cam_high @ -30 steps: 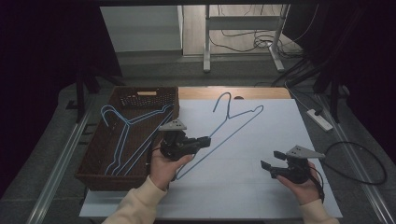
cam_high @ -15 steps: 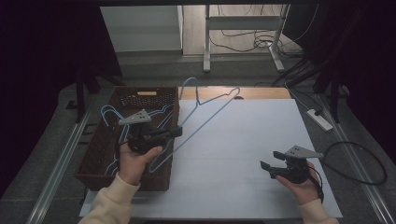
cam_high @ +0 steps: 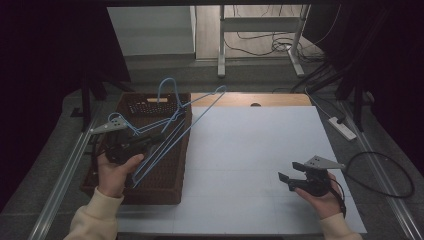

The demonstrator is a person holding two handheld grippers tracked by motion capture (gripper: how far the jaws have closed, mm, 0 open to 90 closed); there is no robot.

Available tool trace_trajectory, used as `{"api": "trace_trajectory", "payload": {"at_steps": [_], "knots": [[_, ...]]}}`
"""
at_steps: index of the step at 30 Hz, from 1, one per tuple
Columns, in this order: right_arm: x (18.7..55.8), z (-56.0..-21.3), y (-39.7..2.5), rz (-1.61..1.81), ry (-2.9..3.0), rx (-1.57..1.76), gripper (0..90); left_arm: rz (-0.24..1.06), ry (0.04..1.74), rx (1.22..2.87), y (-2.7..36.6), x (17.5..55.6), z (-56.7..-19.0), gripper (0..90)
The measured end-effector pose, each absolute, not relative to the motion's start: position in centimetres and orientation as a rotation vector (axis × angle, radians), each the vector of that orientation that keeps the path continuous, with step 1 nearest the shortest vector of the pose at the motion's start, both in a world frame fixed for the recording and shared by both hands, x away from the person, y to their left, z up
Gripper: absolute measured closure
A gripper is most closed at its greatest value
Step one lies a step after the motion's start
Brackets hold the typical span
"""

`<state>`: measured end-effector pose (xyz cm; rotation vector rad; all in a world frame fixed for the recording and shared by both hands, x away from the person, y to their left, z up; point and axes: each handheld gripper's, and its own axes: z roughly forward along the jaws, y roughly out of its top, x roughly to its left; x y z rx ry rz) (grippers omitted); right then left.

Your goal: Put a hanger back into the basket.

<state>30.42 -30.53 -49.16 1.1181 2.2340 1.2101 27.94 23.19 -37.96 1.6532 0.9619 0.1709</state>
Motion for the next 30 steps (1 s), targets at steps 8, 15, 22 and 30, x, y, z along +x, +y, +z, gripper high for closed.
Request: {"api": "trace_trajectory", "payload": {"at_steps": [8,15,22,30], "knots": [[30.4,-49.2,-30.5,1.207,2.239,1.115,28.8,0.209,0.993,1.636,26.4,28.0,-38.4,87.0],[30.5,-49.3,-30.5,1.201,2.238,1.119,28.8,0.227,1.033,1.637,28.3,28.3,-39.3,87.0],[30.6,-49.3,-30.4,1.191,2.24,1.115,28.8,0.239,1.059,1.633,29.7,28.1,-39.7,87.0],[30.6,-49.4,-30.3,1.188,2.242,1.113,28.9,0.245,1.106,1.642,31.3,28.3,-40.6,87.1]]}}
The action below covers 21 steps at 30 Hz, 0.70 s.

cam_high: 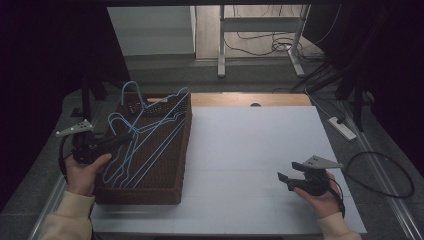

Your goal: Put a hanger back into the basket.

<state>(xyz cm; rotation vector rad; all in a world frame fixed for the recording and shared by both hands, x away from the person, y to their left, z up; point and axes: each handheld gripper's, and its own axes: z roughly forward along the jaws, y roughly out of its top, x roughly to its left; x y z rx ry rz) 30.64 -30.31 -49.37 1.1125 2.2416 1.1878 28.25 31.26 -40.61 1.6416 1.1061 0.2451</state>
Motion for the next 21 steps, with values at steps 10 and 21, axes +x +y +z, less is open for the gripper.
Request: {"api": "trace_trajectory", "payload": {"at_steps": [10,21], "knots": [[30.7,-49.5,-30.2,1.178,2.25,1.115,28.9,0.228,1.148,1.671,31.8,28.7,-41.7,87.0],[30.7,-49.5,-30.2,1.177,2.251,1.116,28.9,0.19,1.211,1.74,31.0,30.2,-43.3,87.0]]}}
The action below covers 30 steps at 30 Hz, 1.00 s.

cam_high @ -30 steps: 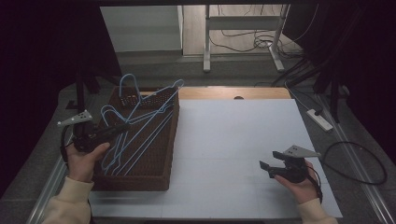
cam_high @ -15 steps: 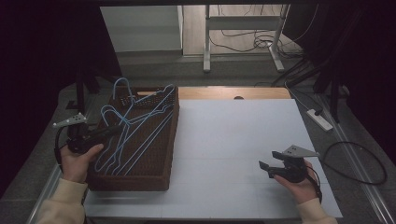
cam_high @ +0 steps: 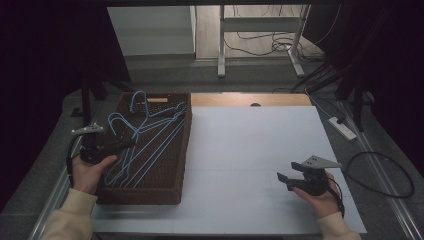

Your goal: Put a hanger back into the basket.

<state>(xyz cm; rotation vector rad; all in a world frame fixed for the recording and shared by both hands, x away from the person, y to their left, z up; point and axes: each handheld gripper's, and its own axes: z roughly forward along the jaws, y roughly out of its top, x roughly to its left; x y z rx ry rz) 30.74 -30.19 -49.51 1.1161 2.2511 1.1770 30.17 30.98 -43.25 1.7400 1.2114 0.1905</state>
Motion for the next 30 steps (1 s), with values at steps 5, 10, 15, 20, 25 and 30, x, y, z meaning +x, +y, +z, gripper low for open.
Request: {"api": "trace_trajectory", "payload": {"at_steps": [5,10,15,20,25,30], "knots": [[30.8,-49.5,-30.2,1.174,2.252,1.116,28.9,0.177,1.224,1.792,30.3,30.8,-43.9,87.0],[30.7,-49.6,-30.2,1.174,2.253,1.116,28.9,0.163,1.255,1.816,30.1,31.3,-44.4,86.9],[30.8,-49.6,-30.1,1.173,2.256,1.115,28.9,0.135,1.303,1.815,30.2,31.6,-44.6,86.8],[30.7,-49.6,-30.1,1.173,2.256,1.115,28.9,0.14,1.366,1.825,30.6,31.9,-44.7,86.5],[30.8,-49.6,-30.1,1.167,2.26,1.117,28.8,0.127,1.424,1.863,30.9,32.3,-45.1,86.5],[30.8,-49.7,-30.1,1.165,2.261,1.118,28.9,0.102,1.46,1.933,30.7,32.9,-45.5,85.9]]}}
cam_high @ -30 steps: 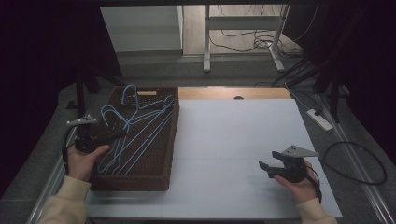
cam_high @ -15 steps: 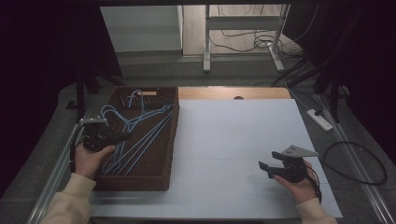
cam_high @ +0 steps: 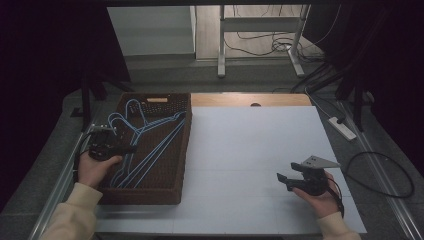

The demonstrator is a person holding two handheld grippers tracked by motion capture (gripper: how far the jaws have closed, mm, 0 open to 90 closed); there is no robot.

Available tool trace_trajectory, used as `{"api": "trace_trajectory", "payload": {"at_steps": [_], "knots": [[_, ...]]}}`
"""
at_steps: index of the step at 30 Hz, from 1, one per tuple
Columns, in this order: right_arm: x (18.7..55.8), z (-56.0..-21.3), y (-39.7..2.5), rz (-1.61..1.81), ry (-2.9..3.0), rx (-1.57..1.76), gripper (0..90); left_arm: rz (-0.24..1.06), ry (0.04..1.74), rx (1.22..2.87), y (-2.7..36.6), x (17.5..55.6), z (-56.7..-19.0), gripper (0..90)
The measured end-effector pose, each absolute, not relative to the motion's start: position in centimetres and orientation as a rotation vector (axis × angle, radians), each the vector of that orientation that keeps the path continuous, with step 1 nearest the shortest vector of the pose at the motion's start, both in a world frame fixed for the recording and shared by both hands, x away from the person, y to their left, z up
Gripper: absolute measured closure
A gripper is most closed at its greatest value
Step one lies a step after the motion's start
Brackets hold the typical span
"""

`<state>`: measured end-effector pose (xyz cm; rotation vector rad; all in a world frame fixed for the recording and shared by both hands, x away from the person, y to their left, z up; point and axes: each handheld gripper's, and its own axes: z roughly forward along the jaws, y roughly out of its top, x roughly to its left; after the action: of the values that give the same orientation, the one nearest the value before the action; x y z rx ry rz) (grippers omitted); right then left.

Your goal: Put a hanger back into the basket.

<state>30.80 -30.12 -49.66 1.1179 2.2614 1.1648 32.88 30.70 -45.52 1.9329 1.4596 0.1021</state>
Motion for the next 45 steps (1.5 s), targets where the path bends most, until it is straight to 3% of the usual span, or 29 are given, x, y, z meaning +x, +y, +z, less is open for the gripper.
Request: {"api": "trace_trajectory", "payload": {"at_steps": [7,13,20,45], "knots": [[30.8,-49.7,-30.2,1.164,2.262,1.118,28.9,0.155,1.502,1.964,30.7,33.0,-46.1,76.0],[30.8,-49.6,-30.1,1.161,2.264,1.113,28.9,0.28,1.49,1.915,30.7,32.2,-44.9,49.5],[30.8,-49.6,-30.1,1.164,2.263,1.114,28.9,0.308,1.356,1.872,30.2,30.5,-43.3,36.5],[30.6,-49.6,-30.3,1.179,2.257,1.113,28.8,0.276,1.126,1.845,26.1,26.4,-42.2,33.8]]}}
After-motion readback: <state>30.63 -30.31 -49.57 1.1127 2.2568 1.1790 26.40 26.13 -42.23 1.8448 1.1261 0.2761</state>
